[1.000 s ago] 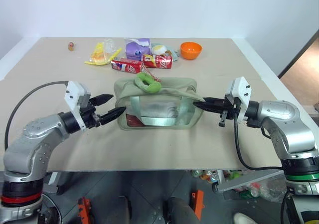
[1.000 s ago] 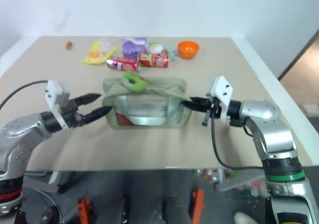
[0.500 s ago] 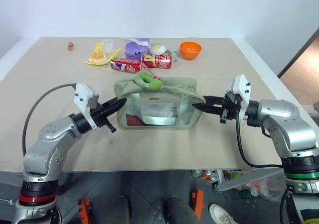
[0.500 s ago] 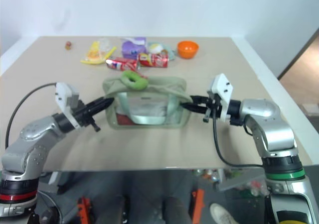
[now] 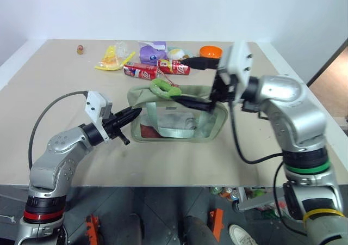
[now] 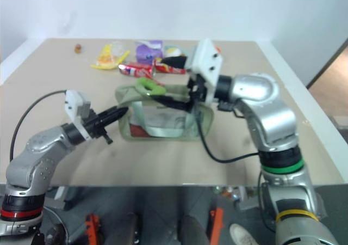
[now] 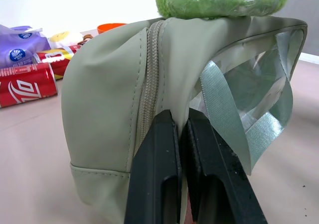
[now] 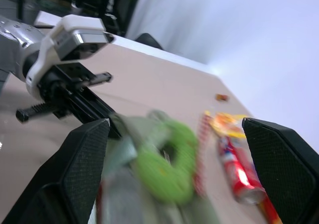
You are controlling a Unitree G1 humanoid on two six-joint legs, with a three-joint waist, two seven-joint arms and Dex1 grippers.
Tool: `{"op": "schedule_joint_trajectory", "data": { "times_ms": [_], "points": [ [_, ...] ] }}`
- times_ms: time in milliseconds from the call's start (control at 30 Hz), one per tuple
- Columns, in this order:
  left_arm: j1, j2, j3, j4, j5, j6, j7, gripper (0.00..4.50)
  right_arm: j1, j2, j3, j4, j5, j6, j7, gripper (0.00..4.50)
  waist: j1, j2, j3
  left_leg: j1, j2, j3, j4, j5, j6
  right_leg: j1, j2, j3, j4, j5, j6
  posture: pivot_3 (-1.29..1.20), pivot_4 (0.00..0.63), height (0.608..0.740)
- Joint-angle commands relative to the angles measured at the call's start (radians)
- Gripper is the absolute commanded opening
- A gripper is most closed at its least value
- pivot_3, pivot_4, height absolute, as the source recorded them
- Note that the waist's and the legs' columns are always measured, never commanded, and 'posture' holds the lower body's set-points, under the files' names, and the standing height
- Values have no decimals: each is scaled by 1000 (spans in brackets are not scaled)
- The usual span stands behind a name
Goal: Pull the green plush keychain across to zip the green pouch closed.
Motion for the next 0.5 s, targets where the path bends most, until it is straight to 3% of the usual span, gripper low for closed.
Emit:
{"op": "schedule_joint_trajectory", "data": {
  "times_ms": [33,67,133,233,333,367,500],
  "points": [
    [-15,-6,-26,-34,-11,12,5,0,-33,26,20,64,-62,-60,-12,4475,0,0,0,-1,-1,0,0,0,0,0,-1,0,0,0,0,0,150,740],
    [-16,-8,-30,-36,-11,13,8,0,-36,30,24,85,-71,-67,-7,4075,0,0,0,-1,-1,0,0,0,0,0,-1,0,0,0,0,0,150,740],
    [-18,-15,-35,-39,-13,14,16,0,-33,30,36,127,-102,-96,7,3711,0,0,0,-1,-2,0,0,0,0,0,-2,0,0,0,0,0,150,740],
    [-18,-19,-37,-44,-13,17,25,0,-27,37,24,151,-109,-111,15,2524,0,0,0,-1,-2,-1,0,0,0,-1,-1,0,0,0,0,0,150,740],
    [-12,-19,-35,-48,-13,20,30,0,-18,31,13,149,-107,-116,25,1633,0,0,0,-1,-1,-1,0,0,0,-1,-1,0,0,0,0,0,150,740],
    [-10,-18,-35,-49,-14,22,32,0,-14,26,11,146,-106,-117,29,1082,0,0,0,-1,-2,-1,0,0,0,-1,-1,-1,0,0,0,0,150,740],
    [-6,-12,-32,-51,-13,26,33,0,0,13,-12,121,-88,-113,42,42,0,0,0,-1,-2,-1,0,0,0,0,-1,0,0,0,0,0,150,740]
  ]
}}
